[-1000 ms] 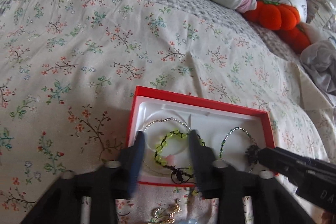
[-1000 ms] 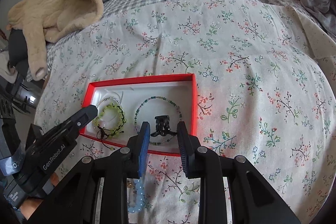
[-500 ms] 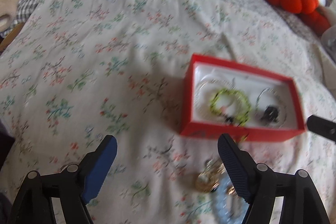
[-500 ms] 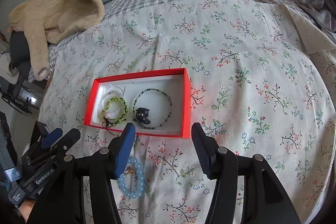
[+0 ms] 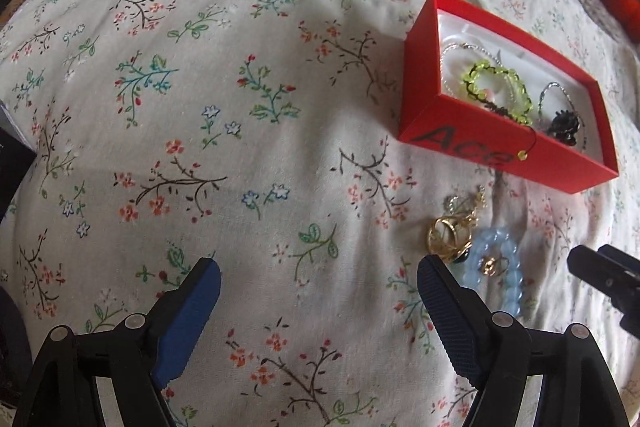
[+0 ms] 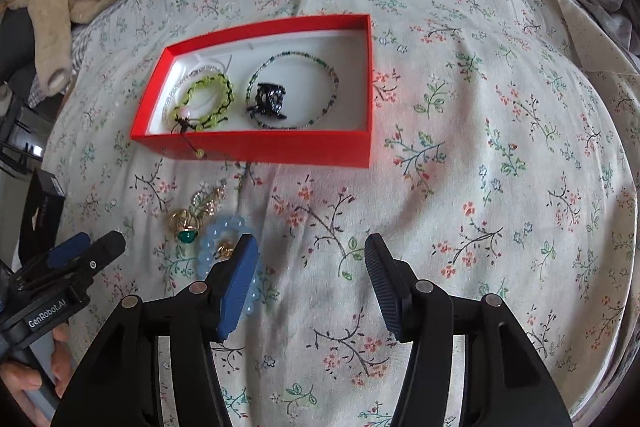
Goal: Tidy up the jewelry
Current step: 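Grasp the pale-blue bead bracelet with the right gripper while the left grasps the gold rings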
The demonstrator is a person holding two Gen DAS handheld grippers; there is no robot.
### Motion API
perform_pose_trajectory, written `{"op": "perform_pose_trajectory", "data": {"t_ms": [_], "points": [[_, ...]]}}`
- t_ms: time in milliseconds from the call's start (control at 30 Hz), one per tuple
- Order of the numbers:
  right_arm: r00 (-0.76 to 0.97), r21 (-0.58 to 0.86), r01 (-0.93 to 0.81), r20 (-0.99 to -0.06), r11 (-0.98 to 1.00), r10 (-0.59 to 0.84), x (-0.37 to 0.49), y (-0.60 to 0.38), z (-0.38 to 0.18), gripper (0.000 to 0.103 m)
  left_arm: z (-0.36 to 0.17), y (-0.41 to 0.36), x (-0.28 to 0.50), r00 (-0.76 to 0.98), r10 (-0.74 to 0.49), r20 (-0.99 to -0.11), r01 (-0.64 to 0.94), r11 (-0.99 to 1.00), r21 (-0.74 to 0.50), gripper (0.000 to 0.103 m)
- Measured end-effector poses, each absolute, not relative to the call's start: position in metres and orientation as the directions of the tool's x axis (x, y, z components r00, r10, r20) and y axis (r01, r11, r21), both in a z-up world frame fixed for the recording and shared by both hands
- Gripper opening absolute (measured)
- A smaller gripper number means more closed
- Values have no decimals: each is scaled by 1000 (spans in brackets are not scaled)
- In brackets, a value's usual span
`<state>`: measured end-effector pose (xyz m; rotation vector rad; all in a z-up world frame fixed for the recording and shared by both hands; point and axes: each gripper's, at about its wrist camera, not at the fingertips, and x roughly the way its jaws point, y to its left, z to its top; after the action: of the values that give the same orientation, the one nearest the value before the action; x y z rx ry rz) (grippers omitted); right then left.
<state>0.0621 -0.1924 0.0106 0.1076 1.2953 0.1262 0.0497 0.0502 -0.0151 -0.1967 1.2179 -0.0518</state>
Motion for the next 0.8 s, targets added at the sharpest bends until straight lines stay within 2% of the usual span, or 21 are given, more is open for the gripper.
{"op": "perform_pose_trajectory", "data": {"t_ms": [133,167,200,300,500,667,800], "points": [[231,175,-57,-956,983,183,58,-180,0,57,-19,49,47,336,-141,-931,-63,983,-172,84],[219,181,-68,-957,981,192,57,-176,-3,53,-19,50,48,335,-141,-932,-62,983,-171,84],[205,191,-77,-957,979,203,57,-172,-6,43,-19,49,48,334,-140,-932,-60,984,-170,84],[157,219,-92,-960,971,232,57,-161,-16,29,-20,48,48,333,-142,-932,-54,984,-169,84],[125,191,-81,-972,978,200,58,-152,-34,13,-20,46,48,331,-155,-931,-38,983,-177,84],[143,173,-124,-971,977,191,57,-145,-28,12,-19,45,49,333,-176,-926,-32,980,-197,83],[191,227,-134,-949,965,250,55,-150,-8,12,-18,42,49,334,-210,-919,-29,972,-233,80]]}}
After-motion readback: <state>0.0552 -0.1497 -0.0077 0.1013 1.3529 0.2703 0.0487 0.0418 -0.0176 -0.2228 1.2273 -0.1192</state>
